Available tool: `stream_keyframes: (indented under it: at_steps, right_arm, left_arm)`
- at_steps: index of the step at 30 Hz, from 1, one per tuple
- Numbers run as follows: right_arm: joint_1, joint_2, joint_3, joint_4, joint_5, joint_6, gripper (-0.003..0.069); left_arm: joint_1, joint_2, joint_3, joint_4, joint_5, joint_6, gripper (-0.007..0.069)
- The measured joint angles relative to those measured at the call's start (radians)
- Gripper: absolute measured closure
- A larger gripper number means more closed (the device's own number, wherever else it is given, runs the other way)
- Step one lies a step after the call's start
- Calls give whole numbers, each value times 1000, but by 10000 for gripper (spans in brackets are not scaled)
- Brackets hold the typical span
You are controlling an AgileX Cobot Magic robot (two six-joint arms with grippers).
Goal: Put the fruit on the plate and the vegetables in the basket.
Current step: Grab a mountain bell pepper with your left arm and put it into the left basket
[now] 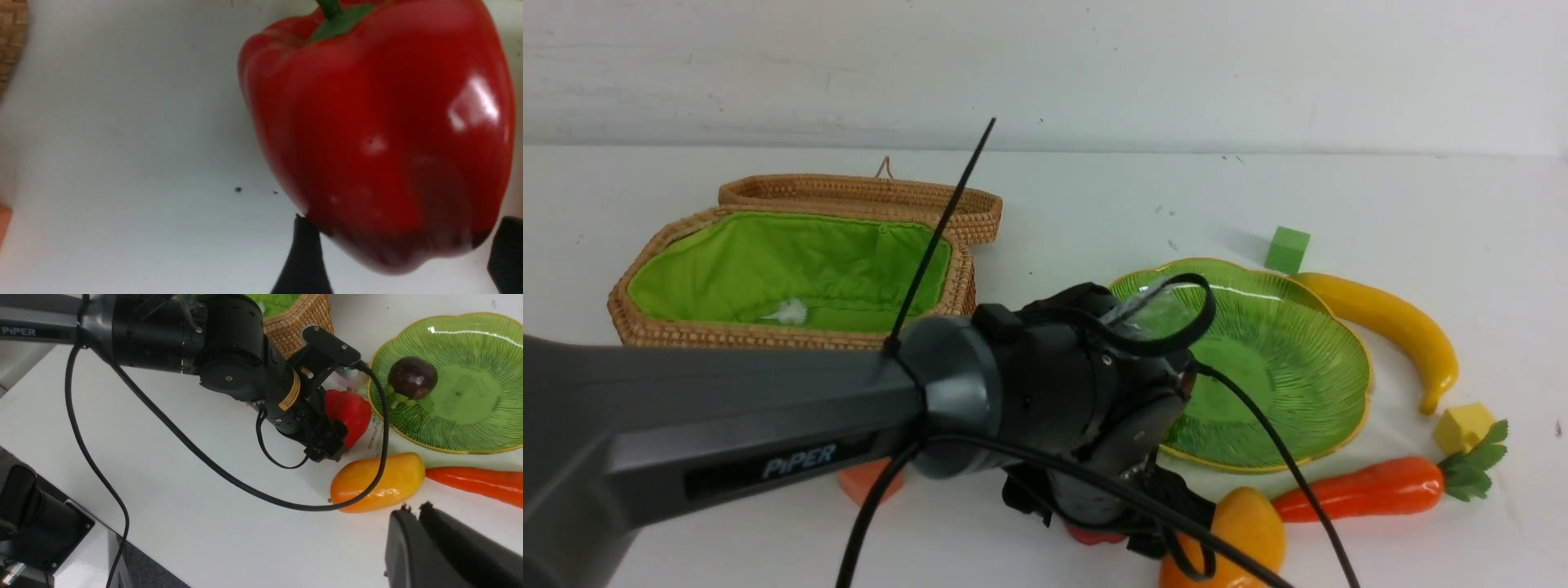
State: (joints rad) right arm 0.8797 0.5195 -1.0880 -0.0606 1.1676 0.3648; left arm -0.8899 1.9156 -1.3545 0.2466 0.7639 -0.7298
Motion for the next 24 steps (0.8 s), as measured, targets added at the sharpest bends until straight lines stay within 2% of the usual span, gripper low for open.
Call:
stream_keyframes:
  at_steps: [15, 24]
  right_arm:
    - [0, 0, 0, 1, 0, -24, 615]
    - [0, 0, 0, 3, 0, -25, 615]
  left_arm:
    - [0, 3, 0, -10, -2, 0, 230]
    - [0, -61, -5, -72, 115, 0, 236]
